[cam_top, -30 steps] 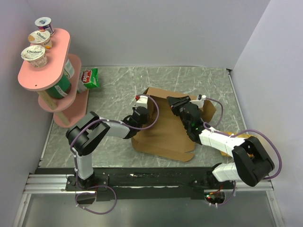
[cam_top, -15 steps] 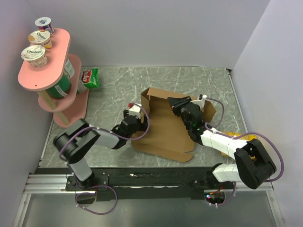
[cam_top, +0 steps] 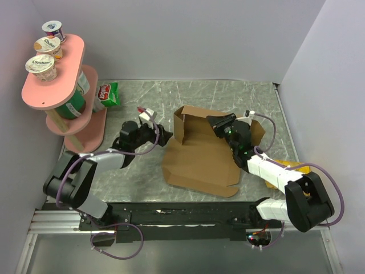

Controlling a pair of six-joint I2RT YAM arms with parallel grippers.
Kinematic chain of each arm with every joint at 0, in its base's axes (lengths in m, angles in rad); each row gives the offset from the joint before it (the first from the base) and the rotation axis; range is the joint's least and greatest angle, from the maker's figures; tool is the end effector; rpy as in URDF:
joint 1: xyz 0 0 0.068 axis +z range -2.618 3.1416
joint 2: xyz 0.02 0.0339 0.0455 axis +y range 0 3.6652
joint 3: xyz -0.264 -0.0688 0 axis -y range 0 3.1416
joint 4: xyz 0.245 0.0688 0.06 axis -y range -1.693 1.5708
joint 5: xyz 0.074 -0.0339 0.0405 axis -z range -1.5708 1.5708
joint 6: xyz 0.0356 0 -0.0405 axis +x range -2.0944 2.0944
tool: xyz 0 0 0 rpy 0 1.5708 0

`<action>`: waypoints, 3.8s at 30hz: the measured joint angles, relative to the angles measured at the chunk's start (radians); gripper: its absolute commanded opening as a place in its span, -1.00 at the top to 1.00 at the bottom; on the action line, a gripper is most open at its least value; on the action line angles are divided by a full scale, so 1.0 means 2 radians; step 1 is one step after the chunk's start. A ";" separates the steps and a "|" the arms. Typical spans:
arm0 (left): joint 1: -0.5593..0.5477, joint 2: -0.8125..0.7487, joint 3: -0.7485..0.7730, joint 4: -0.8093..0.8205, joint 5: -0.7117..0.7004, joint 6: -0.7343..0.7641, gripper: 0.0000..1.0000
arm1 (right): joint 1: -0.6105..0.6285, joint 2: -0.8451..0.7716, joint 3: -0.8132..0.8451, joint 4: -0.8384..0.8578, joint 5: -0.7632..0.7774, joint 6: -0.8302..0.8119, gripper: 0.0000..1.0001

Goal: Fold the paper box

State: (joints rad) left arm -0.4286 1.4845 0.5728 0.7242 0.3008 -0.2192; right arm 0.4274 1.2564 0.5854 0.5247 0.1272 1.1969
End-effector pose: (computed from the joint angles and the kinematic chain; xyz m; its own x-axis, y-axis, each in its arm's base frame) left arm 0.2692 -0.1346 0.1994 -0.3094 -0.0870 -0.9470 0.6090 0.7467 -0.2675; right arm 0.2528 0.1102 0.2433 -0.3249 0.8667 -0.3786 0.0150 0.4050 0.9142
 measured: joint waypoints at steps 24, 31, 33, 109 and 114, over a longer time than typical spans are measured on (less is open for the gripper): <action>0.006 0.168 0.122 0.021 0.119 0.037 -0.50 | -0.006 0.032 0.003 0.018 -0.029 -0.023 0.53; 0.002 0.183 0.134 0.050 0.122 0.033 -0.40 | -0.006 0.038 0.011 0.026 -0.030 -0.031 0.53; -0.003 0.187 0.138 0.051 0.120 0.034 -0.39 | -0.006 0.038 0.011 0.025 -0.030 -0.032 0.53; -0.014 0.022 0.159 -0.310 -0.130 0.047 0.98 | -0.060 -0.293 0.030 -0.348 -0.085 -0.427 -1.00; 0.002 0.018 0.159 -0.317 -0.103 0.041 0.98 | -0.061 -0.312 0.010 -0.359 -0.094 -0.447 -0.99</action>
State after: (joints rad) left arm -0.4255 1.5196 0.8906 0.0895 0.0948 -0.1364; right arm 0.3050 0.6331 0.6044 -0.1932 -0.0608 0.3019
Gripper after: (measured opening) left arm 0.107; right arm 0.994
